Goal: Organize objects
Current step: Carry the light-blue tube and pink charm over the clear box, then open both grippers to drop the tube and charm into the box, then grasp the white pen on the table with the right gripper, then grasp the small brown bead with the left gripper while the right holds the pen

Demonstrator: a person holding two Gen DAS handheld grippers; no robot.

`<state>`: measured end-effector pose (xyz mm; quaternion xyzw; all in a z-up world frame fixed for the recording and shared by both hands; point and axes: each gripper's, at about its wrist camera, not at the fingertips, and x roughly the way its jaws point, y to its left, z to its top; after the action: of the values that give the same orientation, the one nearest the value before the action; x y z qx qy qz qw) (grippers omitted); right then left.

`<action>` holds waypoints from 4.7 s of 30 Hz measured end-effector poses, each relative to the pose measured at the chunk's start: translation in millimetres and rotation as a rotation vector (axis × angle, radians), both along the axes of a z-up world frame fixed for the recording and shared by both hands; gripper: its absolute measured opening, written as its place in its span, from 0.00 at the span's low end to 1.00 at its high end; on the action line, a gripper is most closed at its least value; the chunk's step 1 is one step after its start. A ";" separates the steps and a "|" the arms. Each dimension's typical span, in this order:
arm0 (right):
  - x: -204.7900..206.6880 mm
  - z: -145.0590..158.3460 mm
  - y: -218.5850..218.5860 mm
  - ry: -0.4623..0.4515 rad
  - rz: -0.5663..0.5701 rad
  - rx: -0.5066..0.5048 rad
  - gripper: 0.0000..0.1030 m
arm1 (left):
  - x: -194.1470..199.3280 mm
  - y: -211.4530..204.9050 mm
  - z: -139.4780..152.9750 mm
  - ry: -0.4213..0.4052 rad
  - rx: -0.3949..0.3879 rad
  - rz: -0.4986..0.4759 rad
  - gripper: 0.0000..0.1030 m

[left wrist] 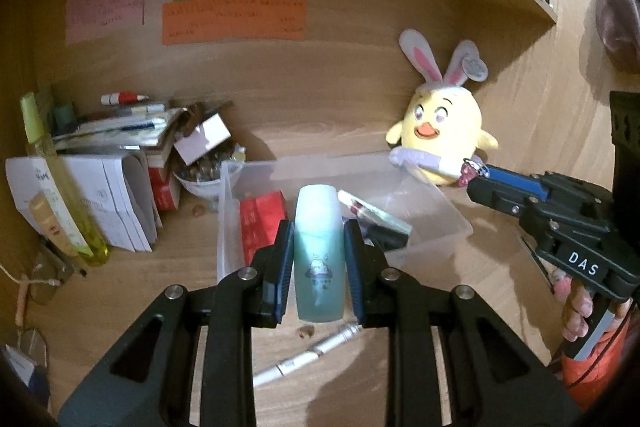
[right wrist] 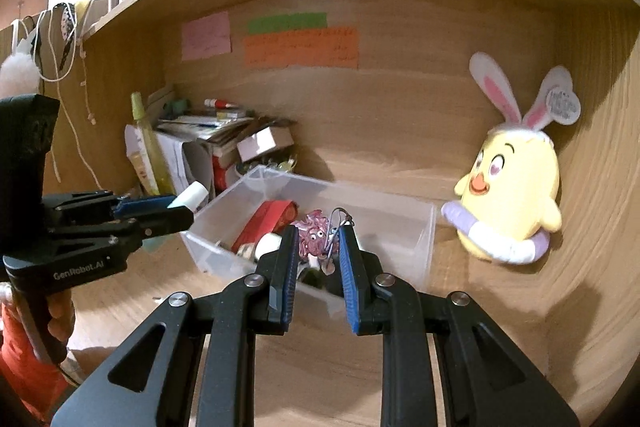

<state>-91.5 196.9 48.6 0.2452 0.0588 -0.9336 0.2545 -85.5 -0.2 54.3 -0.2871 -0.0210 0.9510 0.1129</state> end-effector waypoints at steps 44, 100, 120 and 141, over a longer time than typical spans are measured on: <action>-91.5 -74.4 -16.3 -0.225 -0.025 0.101 0.18 | -103.1 2.9 -65.0 -0.271 0.024 -0.024 0.25; -1.5 -127.3 -144.3 -0.356 0.449 0.377 0.46 | 22.7 -85.9 -85.4 -0.247 -0.021 0.118 0.69; 41.0 -125.9 -29.0 -0.417 0.290 0.247 0.12 | 5.4 -39.9 -95.7 -0.287 -0.055 0.003 0.69; 23.7 -112.9 1.8 -0.364 0.172 0.135 0.12 | -18.9 10.3 -116.6 -0.325 -0.156 -0.072 0.12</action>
<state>-67.7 198.7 -64.3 0.4202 0.0952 -0.8427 0.3228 -104.4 10.1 -62.3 -0.4456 0.0452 0.8861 0.1194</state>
